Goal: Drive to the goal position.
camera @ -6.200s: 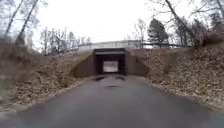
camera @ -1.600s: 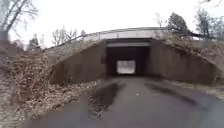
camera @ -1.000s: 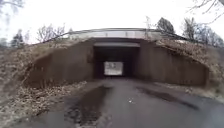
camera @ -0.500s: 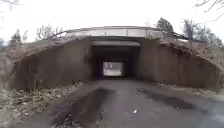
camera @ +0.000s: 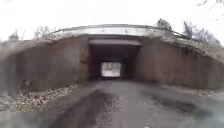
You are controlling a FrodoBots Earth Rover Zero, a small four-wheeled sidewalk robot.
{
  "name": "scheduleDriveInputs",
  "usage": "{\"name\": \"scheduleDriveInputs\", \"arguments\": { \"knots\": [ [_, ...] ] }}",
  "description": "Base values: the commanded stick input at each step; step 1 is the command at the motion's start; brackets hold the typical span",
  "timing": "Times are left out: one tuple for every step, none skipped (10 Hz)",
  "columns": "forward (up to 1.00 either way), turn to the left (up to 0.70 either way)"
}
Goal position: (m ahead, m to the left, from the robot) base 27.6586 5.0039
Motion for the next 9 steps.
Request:
{"name": "scheduleDriveInputs", "arguments": {
  "knots": [
    [1.00, -0.39],
    [1.00, -0.39],
    [1.00, -0.13],
    [1.00, 0.01],
    [1.00, 0.01],
    [1.00, 0.01],
    [1.00, 0.01],
    [1.00, 0.01],
    [1.00, 0.01]
  ]
}}
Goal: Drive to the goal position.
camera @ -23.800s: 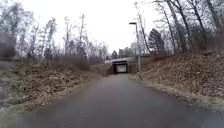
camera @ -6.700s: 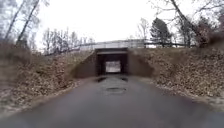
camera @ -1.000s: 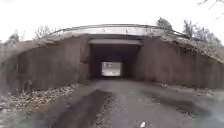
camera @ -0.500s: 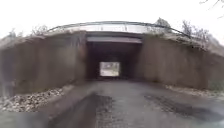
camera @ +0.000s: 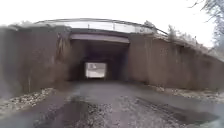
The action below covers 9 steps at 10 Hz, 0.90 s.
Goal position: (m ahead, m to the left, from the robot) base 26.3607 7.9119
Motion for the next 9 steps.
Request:
{"name": "scheduleDriveInputs", "arguments": {
  "knots": [
    [1.00, 0.01],
    [1.00, 0.01],
    [1.00, 0.01],
    [1.00, 0.01],
    [1.00, 0.01],
    [1.00, 0.01],
    [1.00, 0.01],
    [1.00, 0.01],
    [1.00, 0.01]
  ]
}}
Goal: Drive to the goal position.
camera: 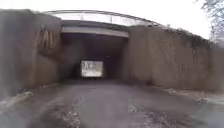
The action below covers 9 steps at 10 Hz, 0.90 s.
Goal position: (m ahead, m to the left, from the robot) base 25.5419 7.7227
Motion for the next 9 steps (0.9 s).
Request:
{"name": "scheduleDriveInputs", "arguments": {
  "knots": [
    [1.00, 0.01],
    [1.00, 0.01],
    [1.00, 0.01],
    [1.00, 0.01],
    [1.00, 0.01],
    [1.00, 0.02],
    [1.00, 0.21],
    [1.00, 0.41],
    [1.00, 0.41]
  ]
}}
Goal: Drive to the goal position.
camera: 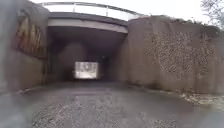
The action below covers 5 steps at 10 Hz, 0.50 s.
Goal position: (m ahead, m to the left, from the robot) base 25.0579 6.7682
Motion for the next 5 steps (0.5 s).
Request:
{"name": "scheduleDriveInputs", "arguments": {
  "knots": [
    [1.00, 0.41],
    [1.00, 0.41],
    [1.00, 0.28],
    [1.00, 0.01],
    [1.00, 0.01]
  ]
}}
